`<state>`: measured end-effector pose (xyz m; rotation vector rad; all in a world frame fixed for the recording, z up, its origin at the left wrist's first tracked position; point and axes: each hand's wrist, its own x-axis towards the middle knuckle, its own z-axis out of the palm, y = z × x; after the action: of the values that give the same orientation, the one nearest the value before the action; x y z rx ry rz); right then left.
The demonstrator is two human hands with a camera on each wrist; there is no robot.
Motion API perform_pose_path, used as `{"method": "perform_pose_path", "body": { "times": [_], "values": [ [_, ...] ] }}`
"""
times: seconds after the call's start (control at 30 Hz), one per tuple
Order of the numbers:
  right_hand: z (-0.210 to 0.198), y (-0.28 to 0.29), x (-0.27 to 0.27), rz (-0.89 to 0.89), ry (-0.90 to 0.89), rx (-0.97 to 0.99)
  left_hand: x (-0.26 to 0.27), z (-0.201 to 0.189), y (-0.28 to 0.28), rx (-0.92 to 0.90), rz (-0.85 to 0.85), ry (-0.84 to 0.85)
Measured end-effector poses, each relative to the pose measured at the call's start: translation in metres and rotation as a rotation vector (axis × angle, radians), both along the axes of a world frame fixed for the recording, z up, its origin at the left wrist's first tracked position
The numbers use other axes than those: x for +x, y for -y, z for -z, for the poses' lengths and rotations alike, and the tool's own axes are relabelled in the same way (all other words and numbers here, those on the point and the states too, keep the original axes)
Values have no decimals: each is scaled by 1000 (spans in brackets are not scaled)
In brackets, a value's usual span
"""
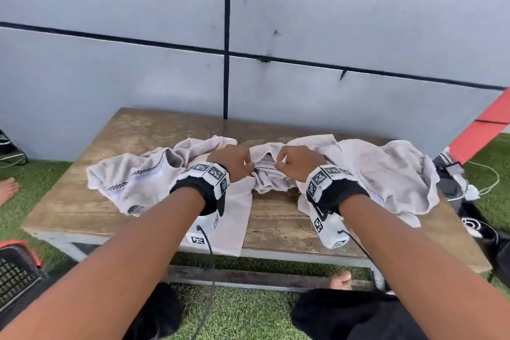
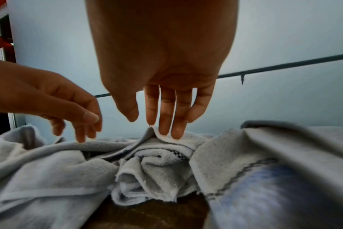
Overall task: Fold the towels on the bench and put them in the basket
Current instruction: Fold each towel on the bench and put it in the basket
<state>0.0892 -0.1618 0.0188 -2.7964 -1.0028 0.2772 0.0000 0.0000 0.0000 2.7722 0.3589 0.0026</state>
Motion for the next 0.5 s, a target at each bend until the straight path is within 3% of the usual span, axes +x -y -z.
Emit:
{"method": "perform_pose_path", "body": {
  "times": [0.3, 0.5],
  "values": [
    [31, -36, 46, -20, 105, -15, 63, 45, -5, -19, -102, 27],
    [25, -25, 47, -39, 175, 23, 52, 29, -6, 47, -93, 66]
  ]
}}
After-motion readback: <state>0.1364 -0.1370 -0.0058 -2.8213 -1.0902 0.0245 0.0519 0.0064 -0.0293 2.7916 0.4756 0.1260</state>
